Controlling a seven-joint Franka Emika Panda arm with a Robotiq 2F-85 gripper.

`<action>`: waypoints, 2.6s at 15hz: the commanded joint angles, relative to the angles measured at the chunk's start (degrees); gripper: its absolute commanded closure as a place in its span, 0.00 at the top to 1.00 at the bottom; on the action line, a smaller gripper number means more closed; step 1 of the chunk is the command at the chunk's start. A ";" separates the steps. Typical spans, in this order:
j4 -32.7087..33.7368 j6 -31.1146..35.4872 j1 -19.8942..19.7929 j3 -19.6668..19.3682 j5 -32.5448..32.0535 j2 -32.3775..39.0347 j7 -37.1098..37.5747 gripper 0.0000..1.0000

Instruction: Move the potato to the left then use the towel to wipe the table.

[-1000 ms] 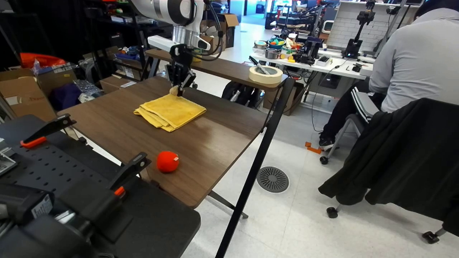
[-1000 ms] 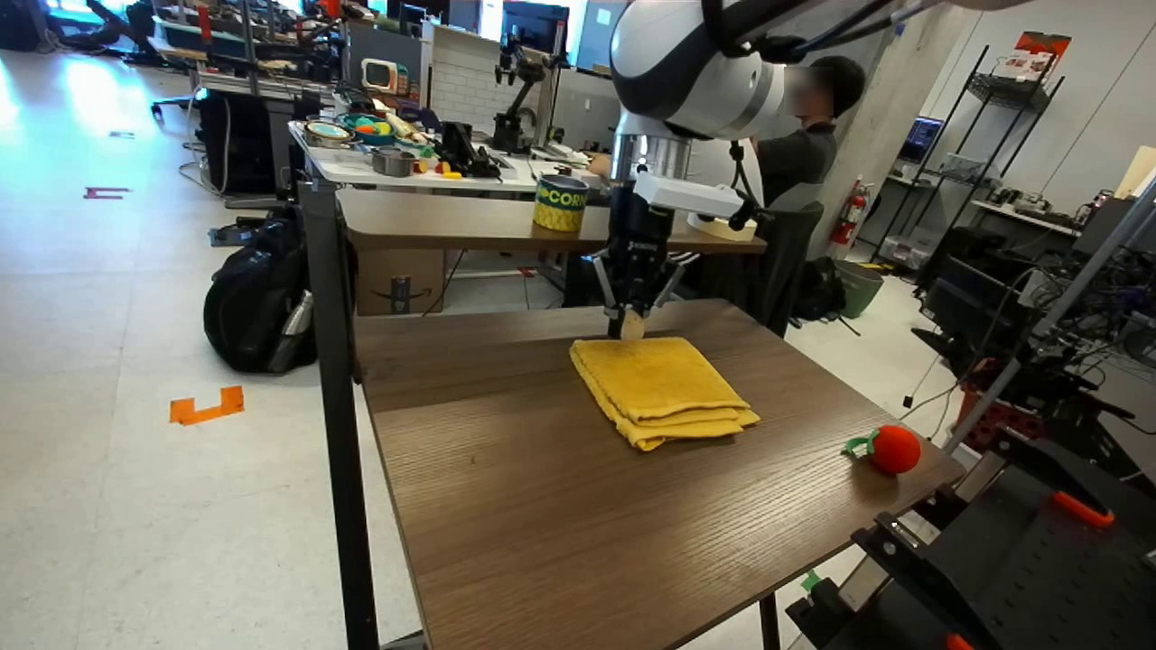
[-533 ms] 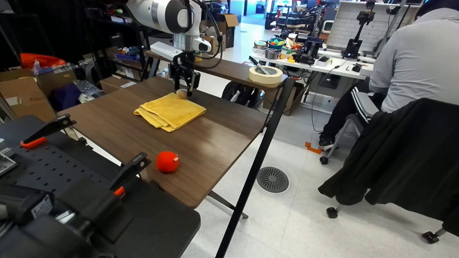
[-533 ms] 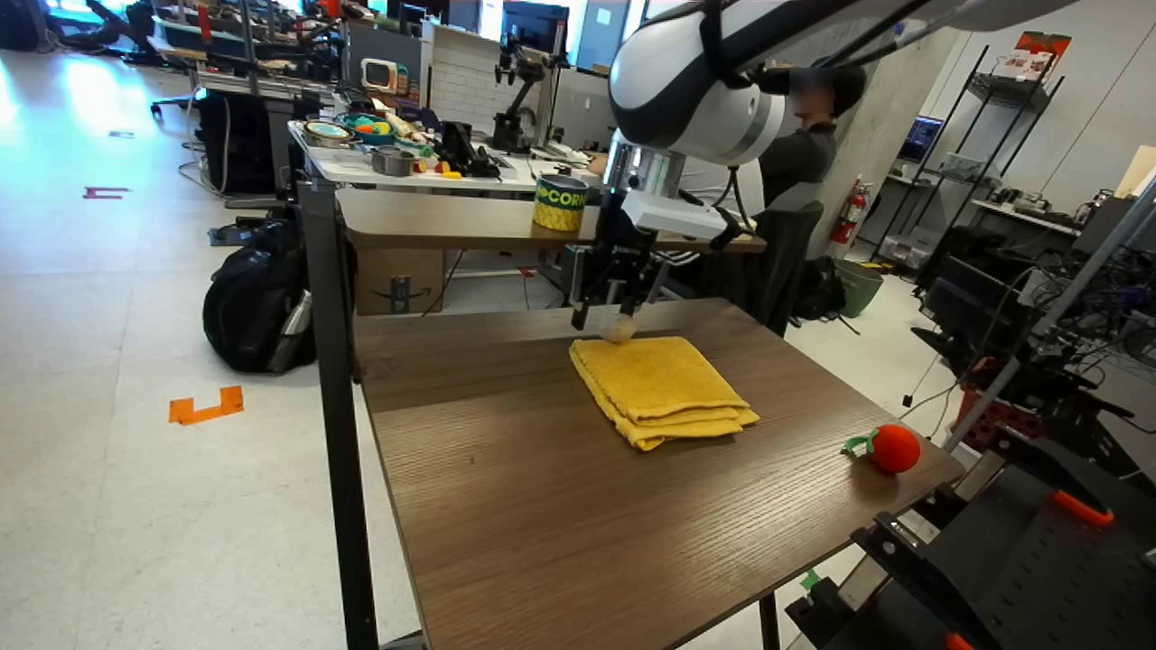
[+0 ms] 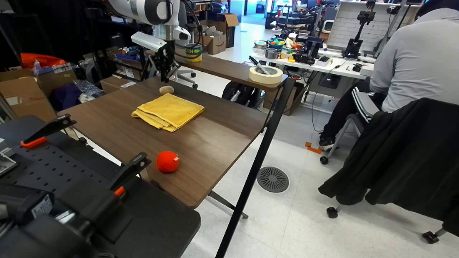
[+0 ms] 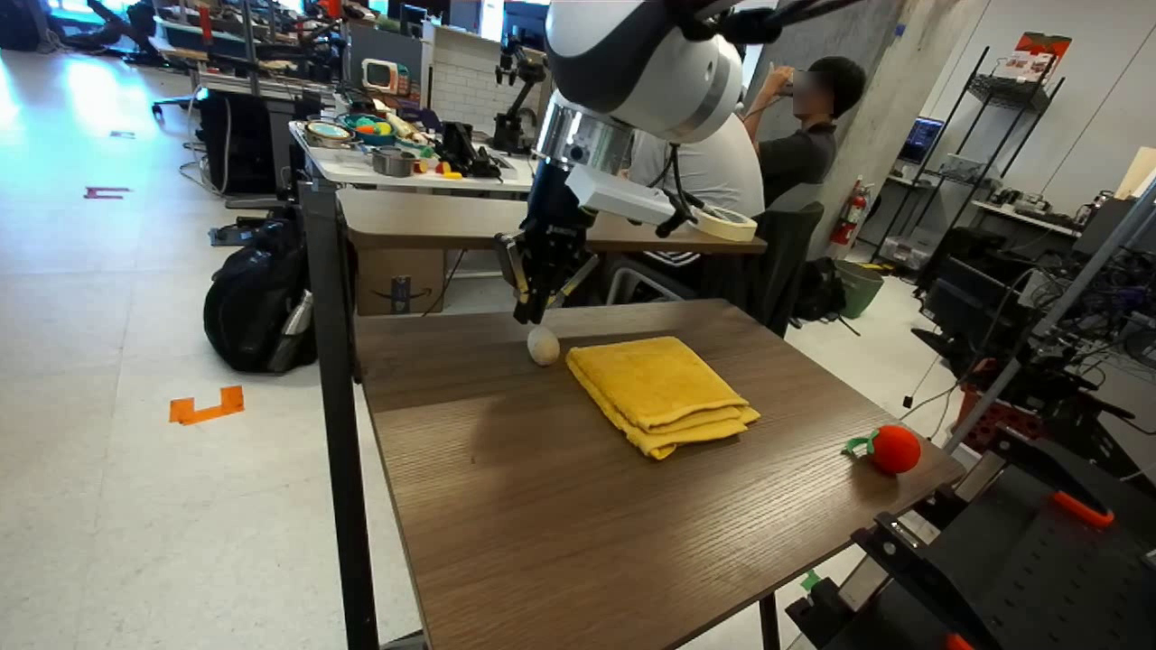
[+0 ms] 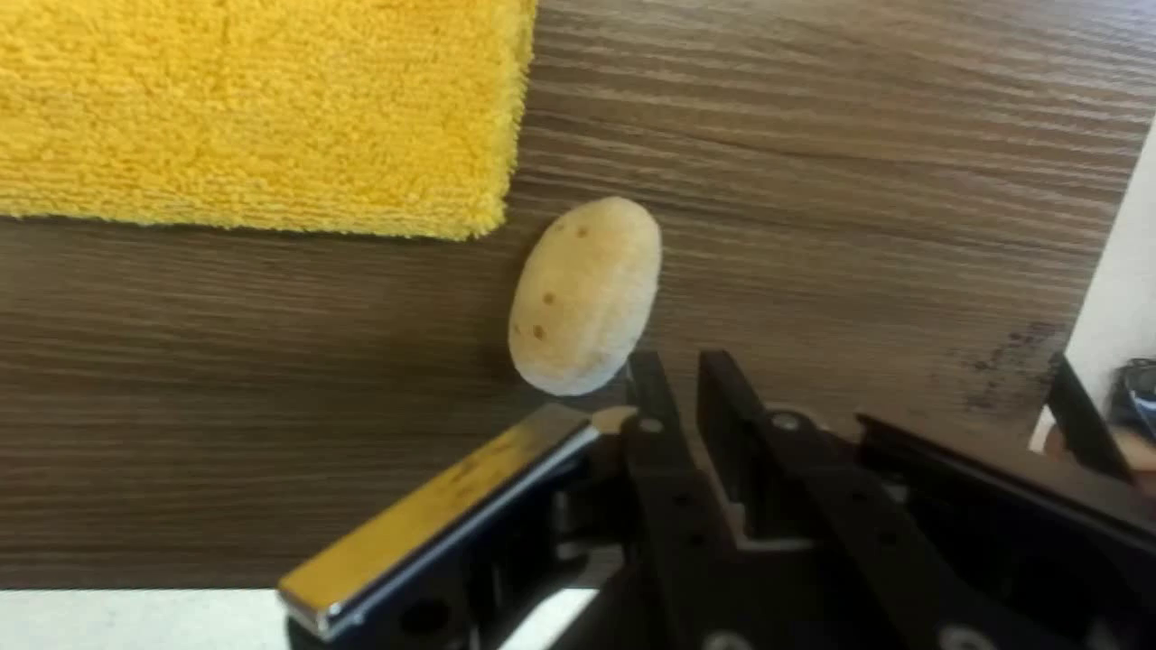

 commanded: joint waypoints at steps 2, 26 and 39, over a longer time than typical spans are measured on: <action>-0.12 0.94 -0.44 1.70 0.18 -0.52 -3.99 0.00; -21.62 9.88 0.84 -3.95 -1.34 -13.08 6.02 1.00; -21.89 10.13 0.84 -3.98 -1.34 -13.17 6.10 1.00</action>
